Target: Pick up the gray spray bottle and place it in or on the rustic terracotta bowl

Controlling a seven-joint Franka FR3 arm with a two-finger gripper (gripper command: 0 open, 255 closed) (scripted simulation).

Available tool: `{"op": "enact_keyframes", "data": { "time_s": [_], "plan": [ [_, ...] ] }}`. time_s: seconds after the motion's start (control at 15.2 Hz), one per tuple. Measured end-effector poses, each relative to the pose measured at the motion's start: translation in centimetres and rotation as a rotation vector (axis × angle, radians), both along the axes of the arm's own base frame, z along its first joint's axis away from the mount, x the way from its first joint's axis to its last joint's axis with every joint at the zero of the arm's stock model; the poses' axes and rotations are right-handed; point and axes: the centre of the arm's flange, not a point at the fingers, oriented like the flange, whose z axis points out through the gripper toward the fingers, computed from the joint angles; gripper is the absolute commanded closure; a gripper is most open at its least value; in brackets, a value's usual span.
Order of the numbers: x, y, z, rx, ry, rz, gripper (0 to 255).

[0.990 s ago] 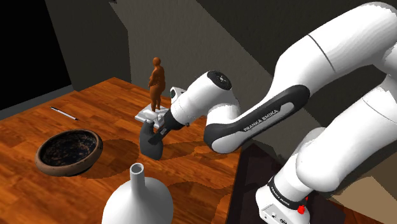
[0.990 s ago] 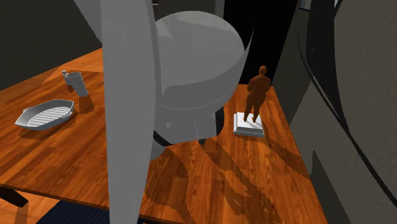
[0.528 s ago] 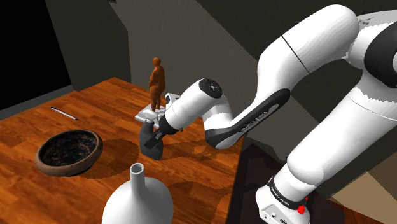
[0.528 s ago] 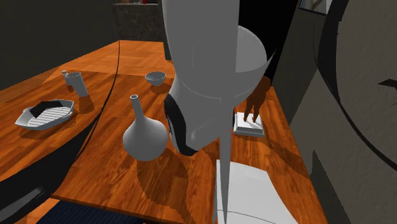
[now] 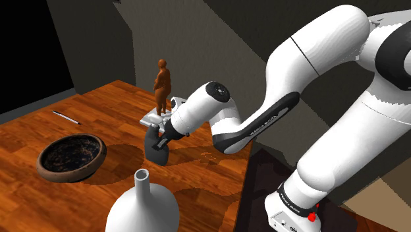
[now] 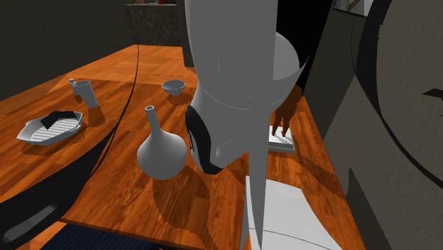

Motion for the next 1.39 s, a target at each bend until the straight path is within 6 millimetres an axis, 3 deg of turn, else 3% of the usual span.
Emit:
{"op": "enact_keyframes", "data": {
  "time_s": [0.59,1.39],
  "plan": [
    [-0.2,0.1,0.2,-0.004,-0.002,0.007,255],
    [0.0,0.0,6.3,-0.001,-0.001,0.000,255]
  ]
}}
